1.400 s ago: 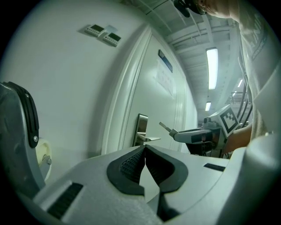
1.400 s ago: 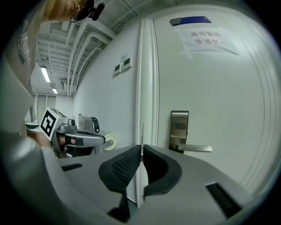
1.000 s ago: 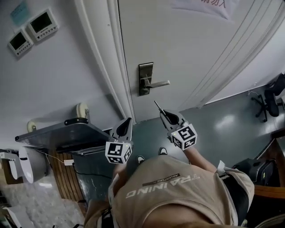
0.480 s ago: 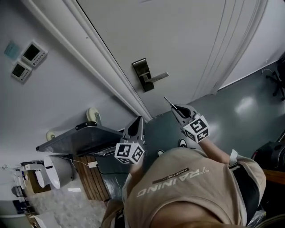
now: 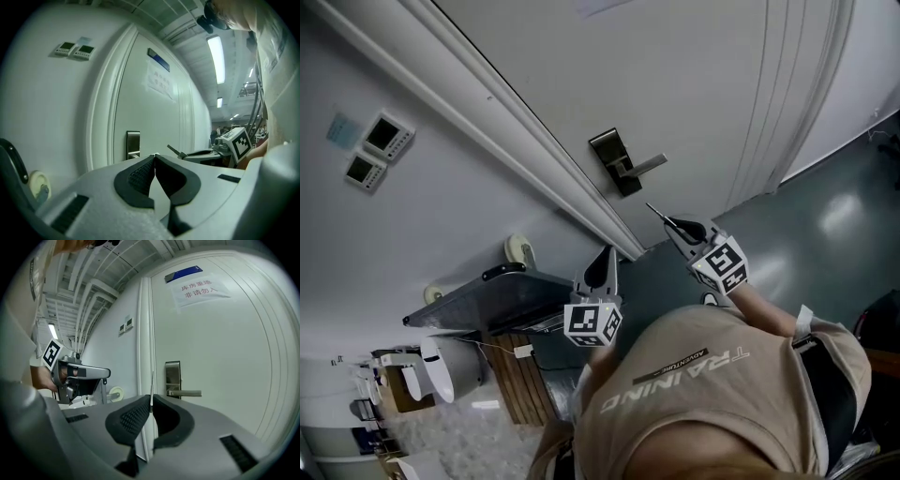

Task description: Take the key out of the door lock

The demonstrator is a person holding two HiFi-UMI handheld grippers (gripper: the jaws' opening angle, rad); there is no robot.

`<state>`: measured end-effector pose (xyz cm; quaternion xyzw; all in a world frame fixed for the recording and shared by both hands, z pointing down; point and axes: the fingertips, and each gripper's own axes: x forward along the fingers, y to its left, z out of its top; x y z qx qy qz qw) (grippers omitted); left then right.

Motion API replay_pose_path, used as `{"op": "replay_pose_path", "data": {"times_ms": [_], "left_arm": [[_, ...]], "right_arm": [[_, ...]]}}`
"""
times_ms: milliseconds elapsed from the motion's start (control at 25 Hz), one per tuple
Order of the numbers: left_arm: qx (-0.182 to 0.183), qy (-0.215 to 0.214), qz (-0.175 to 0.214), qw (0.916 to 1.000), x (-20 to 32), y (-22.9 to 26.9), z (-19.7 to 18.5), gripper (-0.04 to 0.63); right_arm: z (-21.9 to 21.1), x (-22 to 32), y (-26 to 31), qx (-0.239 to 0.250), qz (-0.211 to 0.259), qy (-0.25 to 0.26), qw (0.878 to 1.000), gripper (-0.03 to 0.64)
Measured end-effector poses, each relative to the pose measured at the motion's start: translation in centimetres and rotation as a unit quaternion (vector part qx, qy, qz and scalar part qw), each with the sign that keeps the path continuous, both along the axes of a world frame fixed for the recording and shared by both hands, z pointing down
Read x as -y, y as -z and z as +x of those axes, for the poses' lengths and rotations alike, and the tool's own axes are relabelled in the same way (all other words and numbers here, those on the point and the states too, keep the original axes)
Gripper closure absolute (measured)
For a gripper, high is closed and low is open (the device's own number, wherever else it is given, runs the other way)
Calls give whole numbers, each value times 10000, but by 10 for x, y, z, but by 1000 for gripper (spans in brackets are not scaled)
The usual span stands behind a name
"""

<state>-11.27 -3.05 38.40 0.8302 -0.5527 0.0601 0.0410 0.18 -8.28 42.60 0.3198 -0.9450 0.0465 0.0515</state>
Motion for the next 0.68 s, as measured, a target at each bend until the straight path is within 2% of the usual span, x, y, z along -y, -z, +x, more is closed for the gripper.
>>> {"op": "replay_pose_path", "data": {"times_ms": [120,240,440,680], "left_arm": [[-69,36,-7,10000,-3,-1,0,586],[-302,103,-164,9994,-8,-10,-4,586],[-126,162,-157,9997,-12,-12,-3,586],[-85,-35,-200,9998,-15,-16,0,586]], "right_arm": [[0,2,-4,13,-80,13,10000,589],[-2,-2,-8,-19,-140,91,9999,589],[0,-7,-18,-222,-248,113,9994,589],[-6,-8,-14,-101,-171,36,9998,589]]}}
